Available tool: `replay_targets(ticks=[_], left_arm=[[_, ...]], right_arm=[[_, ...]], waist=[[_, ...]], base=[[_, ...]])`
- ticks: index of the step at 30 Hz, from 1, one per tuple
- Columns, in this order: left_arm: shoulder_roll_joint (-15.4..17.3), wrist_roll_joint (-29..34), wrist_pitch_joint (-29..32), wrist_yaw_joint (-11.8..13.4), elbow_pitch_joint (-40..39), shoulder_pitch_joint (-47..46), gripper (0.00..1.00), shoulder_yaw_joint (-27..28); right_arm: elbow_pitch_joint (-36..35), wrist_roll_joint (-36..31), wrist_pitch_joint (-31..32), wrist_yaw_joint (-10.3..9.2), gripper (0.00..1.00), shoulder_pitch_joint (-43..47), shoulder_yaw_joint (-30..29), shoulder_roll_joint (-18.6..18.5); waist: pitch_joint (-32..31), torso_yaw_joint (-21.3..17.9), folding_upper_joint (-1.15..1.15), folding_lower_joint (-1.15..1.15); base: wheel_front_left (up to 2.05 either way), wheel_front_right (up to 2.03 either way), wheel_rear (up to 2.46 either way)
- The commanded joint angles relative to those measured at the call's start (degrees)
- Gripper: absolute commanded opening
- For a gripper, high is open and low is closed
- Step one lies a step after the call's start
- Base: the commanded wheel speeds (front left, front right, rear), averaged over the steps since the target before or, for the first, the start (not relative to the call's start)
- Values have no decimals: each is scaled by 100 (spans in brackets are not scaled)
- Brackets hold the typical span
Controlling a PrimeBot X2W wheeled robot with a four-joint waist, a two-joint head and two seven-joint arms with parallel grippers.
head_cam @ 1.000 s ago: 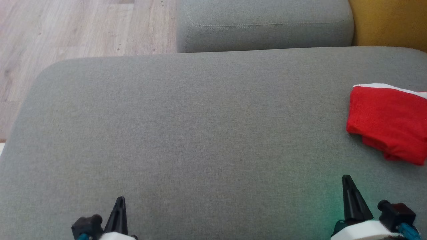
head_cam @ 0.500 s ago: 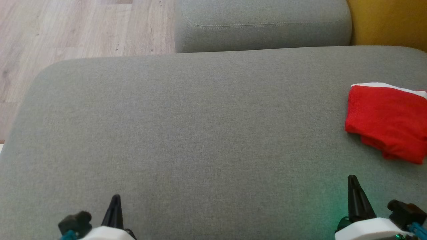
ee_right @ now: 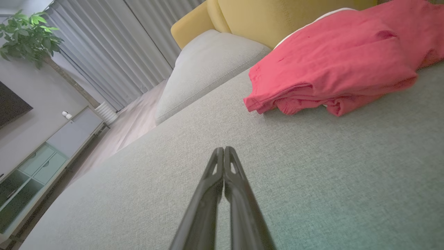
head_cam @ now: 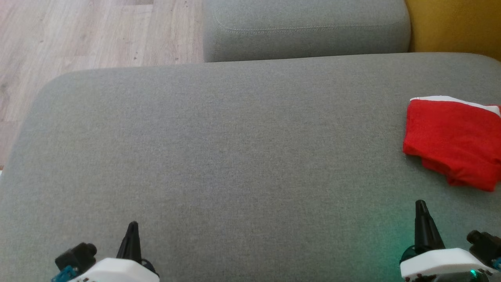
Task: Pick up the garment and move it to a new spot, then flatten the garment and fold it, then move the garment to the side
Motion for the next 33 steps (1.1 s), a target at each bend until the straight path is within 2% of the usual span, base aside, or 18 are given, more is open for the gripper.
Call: replay_targets(ticks=[1, 33], left_arm=[[37, -158, 30, -53, -191, -294, 0, 152], [42, -2266, 547, -360, -244, -660, 0, 534]], right_arm=[[-184, 183, 39, 13, 0, -303, 11, -52], [-202, 2383, 555, 25, 0, -638, -128, -70]], waist=[[1, -3, 0, 0], [11, -84, 0, 0]], base=[[0, 0, 0], [0, 0, 0]])
